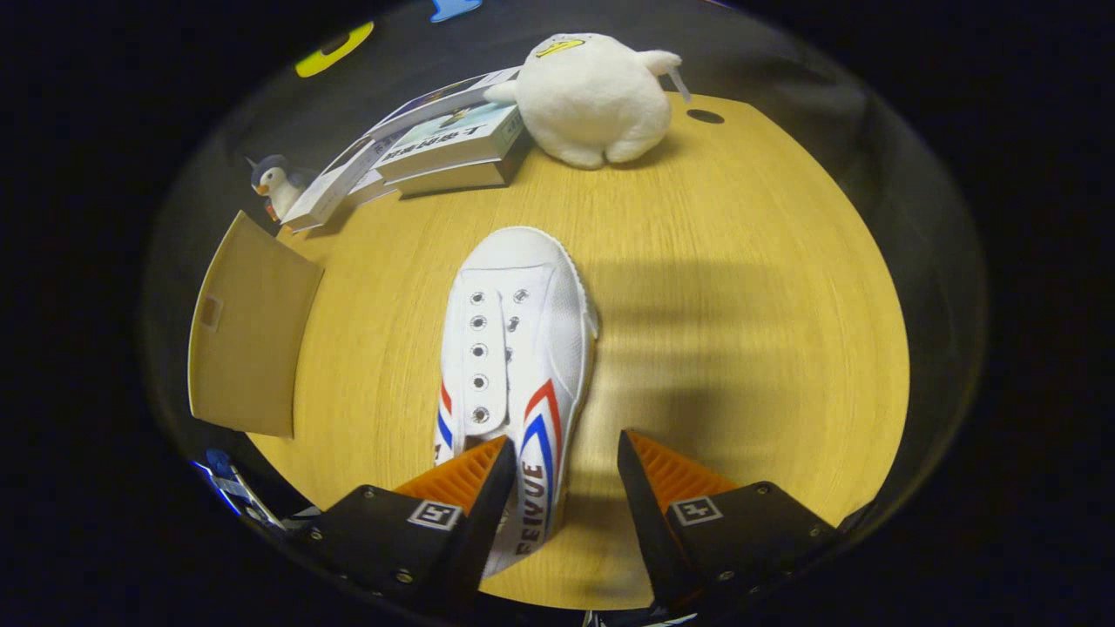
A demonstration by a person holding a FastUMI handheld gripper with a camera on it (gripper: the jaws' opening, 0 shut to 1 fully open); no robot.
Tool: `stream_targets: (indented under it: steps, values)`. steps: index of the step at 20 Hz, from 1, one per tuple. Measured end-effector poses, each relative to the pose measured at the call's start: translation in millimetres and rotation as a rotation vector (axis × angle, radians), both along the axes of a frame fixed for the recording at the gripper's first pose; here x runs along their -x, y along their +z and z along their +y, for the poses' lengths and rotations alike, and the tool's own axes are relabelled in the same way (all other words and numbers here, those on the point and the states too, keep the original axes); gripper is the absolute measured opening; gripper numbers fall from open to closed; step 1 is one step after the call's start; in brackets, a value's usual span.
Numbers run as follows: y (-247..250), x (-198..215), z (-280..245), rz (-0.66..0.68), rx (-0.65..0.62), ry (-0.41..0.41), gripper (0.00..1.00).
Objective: Open the storage box then place both shoes into the box .Put the left shoe in first, then the right shoe, with the right side of both shoes facing outward in a uniform manner.
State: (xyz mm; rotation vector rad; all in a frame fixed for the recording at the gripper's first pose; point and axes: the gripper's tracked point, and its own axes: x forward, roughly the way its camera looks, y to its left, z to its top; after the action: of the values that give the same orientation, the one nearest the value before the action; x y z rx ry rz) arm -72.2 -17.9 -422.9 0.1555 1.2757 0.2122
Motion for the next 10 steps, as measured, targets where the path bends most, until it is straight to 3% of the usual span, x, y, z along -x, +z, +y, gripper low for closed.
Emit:
stream_targets:
  steps: [2,4,6,7,10]
  values:
    - [2.7,-2.4,2.3,-0.007,-0.014,0.027,0.46]
    - [0.3,-1.7,-0.8,-0.038,0.005,0.064,0.36]
    - [9.2,-6.0,-9.2,-0.049,0.010,0.012,0.21]
    - [6.2,-4.2,-8.3,-0.036,-0.007,-0.032,0.05]
    - [6.3,-0.5,-3.6,-0.011,-0.040,-0.067,0.00]
